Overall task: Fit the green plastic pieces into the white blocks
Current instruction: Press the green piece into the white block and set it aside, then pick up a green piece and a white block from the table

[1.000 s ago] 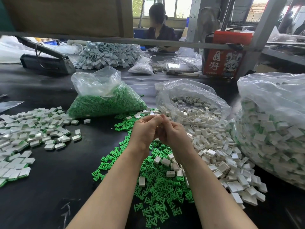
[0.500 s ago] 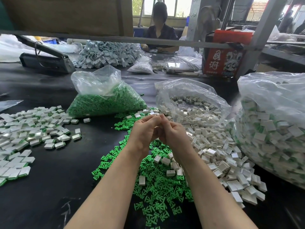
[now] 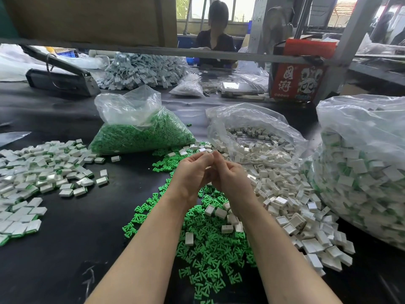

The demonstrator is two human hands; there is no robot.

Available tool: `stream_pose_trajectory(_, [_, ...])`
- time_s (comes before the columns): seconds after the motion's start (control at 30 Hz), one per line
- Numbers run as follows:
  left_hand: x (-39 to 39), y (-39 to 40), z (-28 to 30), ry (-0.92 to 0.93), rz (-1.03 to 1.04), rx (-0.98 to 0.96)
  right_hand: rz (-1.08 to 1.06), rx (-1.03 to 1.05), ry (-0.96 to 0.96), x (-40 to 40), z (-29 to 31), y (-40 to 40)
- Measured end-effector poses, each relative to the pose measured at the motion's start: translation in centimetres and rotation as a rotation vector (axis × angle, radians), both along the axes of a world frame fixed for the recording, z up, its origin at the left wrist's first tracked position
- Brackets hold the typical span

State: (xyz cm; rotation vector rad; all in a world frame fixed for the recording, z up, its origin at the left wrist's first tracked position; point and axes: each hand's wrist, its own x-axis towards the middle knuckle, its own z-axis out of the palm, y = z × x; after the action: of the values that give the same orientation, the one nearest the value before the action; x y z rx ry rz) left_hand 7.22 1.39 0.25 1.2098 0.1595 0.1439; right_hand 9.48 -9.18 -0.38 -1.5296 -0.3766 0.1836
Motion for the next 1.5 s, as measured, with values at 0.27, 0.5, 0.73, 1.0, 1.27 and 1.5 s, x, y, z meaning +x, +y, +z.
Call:
stream_pose_trajectory(0.27, [0.1,1.6,0.5,-0.013,-0.108,0.024,0.203,0.270,0.264,0.7,0.1,-0.1])
stream_pose_trajectory(0.5, [-0.7,3.5,1.3,0.015,-0.093,0.092,0.203,0.189,0.262,0.9,0.3,-0.6])
stream_pose_trajectory(0.73, [-2.1,11.0,-0.7,0.139,0.449,0.603,-0.084,-0.011,0.072,1.0,0.7,-1.7])
stream_pose_trajectory(1.0, [-5.3,16.5,-3.1,0.692,0.922,1.212,-0.173,-0.511,-0.254,1.9,-0.2,-2.3])
stream_pose_trajectory(1.27, [-4.9,16.0,-2.5,0.695,0.888,1.297,-0.203,-1.021,-0.557,1.2,-1.6,-0.8])
stream_pose_trajectory(1.5, [-1.6,8.5,0.3,0.195,0.421,0.709,-0.259,-1.092,-0.662,1.4,-2.7,-0.2])
